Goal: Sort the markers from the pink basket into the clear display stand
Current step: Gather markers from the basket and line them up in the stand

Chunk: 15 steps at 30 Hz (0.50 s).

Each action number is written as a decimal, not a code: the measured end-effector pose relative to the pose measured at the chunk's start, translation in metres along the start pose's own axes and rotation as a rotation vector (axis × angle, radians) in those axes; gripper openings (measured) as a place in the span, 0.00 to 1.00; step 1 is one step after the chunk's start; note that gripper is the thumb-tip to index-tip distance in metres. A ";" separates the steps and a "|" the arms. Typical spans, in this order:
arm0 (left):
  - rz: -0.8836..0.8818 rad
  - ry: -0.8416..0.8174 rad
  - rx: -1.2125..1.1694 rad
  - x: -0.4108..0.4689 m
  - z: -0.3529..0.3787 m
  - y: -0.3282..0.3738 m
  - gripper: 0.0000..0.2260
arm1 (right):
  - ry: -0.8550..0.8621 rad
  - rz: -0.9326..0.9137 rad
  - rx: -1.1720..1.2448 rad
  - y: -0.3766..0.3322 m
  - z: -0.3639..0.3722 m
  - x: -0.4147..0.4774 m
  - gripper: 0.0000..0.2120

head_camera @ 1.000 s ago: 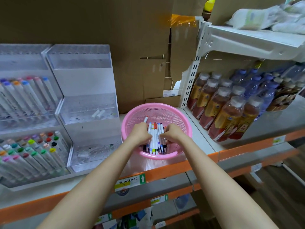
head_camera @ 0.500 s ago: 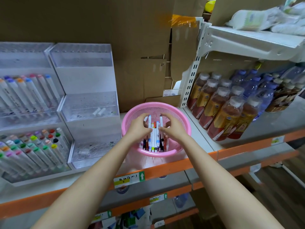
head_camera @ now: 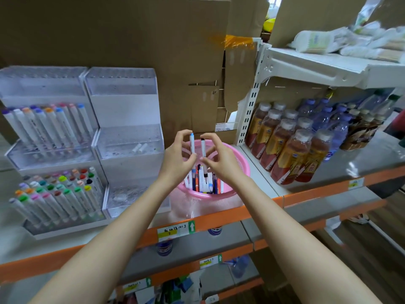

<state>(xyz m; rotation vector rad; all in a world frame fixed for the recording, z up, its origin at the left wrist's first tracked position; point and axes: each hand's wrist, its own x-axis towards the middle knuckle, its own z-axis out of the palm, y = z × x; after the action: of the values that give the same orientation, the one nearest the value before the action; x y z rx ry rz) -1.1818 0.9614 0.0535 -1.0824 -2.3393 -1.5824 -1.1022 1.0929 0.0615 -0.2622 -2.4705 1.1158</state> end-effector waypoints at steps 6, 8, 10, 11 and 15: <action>0.095 0.063 0.066 -0.007 -0.048 0.017 0.26 | 0.083 -0.072 0.058 -0.038 0.011 0.000 0.26; 0.104 0.092 0.087 -0.009 -0.069 0.018 0.27 | 0.097 -0.099 0.079 -0.052 0.018 0.004 0.27; 0.108 0.126 0.105 -0.011 -0.093 0.018 0.27 | 0.103 -0.139 0.089 -0.069 0.027 0.008 0.26; 0.113 0.142 0.112 -0.012 -0.105 0.017 0.26 | 0.101 -0.159 0.096 -0.078 0.033 0.010 0.26; 0.093 0.173 0.105 -0.017 -0.150 0.010 0.26 | 0.076 -0.200 0.132 -0.113 0.059 0.022 0.25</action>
<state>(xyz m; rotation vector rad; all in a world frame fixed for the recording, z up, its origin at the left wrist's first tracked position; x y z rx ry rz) -1.2054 0.8281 0.1208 -0.9745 -2.1994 -1.4415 -1.1481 0.9856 0.1181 -0.0171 -2.2873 1.1551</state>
